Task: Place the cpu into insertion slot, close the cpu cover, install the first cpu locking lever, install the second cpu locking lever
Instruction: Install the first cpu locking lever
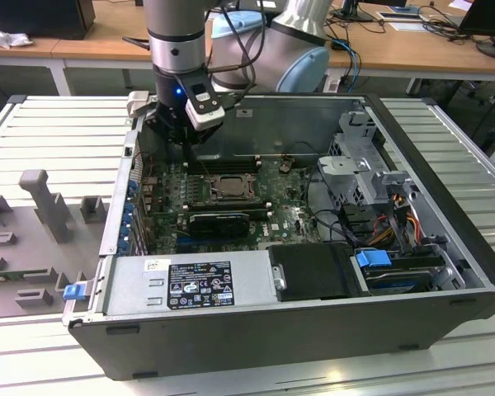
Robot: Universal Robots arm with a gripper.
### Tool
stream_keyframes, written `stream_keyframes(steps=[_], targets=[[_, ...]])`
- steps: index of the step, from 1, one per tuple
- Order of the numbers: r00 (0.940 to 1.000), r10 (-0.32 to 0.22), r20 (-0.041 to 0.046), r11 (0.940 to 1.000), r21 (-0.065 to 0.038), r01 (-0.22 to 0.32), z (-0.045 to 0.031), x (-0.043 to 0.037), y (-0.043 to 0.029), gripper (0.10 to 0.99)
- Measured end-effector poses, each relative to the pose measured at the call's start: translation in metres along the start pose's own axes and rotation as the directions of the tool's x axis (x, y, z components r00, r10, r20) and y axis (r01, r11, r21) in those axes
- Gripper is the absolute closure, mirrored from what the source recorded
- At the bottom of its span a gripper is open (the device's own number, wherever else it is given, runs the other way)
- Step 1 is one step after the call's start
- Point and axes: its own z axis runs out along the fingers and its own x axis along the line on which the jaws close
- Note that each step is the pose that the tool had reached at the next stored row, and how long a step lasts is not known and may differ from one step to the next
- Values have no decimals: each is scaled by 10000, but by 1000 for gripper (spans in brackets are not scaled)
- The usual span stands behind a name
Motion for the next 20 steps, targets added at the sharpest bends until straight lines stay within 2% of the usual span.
stream_keyframes(steps=[5,8,17,19,20], targets=[[10000,-38,-2,10000,0,38,2,-9,46,980],[10000,-42,-1,10000,0,42,3,-67,60,980],[10000,-56,-25,10000,-18,56,21,-512,83,980],[10000,-56,-29,9999,-91,56,24,-544,83,980],[10000,-56,-33,9998,-193,55,26,-546,82,980]])
